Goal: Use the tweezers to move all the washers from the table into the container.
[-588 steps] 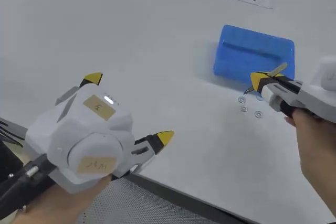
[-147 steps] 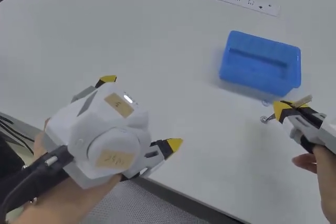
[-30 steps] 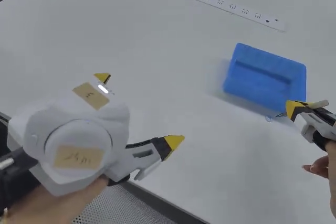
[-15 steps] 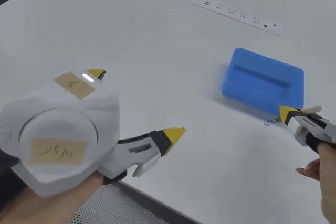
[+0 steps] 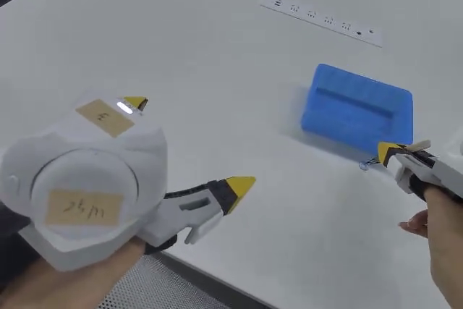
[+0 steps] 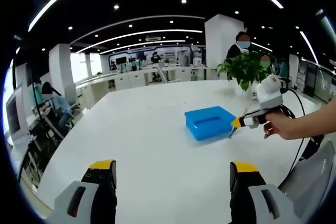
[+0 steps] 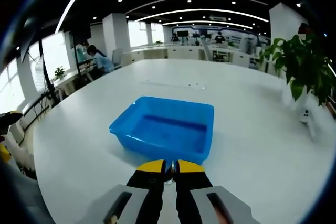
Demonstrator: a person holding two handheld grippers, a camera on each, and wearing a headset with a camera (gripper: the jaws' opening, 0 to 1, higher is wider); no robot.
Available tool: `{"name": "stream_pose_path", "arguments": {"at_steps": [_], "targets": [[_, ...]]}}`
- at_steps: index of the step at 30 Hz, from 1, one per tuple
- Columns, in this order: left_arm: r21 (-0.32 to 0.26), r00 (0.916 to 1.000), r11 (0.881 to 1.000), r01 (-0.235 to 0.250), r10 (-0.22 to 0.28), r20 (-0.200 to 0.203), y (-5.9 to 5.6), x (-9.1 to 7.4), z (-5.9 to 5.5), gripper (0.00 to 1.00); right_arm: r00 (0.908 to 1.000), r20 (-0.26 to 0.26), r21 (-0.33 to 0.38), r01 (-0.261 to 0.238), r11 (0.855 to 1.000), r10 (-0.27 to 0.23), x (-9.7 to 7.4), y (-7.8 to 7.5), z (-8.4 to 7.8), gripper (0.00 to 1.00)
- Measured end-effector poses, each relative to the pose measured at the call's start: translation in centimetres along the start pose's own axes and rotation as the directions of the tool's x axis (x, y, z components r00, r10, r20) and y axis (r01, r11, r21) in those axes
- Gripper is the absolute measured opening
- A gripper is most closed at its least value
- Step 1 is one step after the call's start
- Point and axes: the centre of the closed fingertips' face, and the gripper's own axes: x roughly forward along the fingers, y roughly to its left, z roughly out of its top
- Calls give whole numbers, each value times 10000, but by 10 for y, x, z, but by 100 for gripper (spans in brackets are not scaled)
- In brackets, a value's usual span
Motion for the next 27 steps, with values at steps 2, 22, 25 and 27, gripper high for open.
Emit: {"name": "stream_pose_path", "arguments": {"at_steps": [2,22,25,27], "targets": [[60,10000,10000,-16,16,0,1,0,0,91,10000,0,-155,93,9998,-93,0,-1,-2,4],[283,10000,9996,-21,19,46,2,-1,6,90,9995,-306,-569,53,9984,-71,5,0,0,3],[342,10000,9994,-33,30,84,2,-3,10,90,9988,-481,-958,-88,9954,42,4,1,-2,2],[417,9998,9991,-116,108,184,3,-7,15,90,9979,-632,-1008,-224,9947,161,2,1,-2,2]]}}
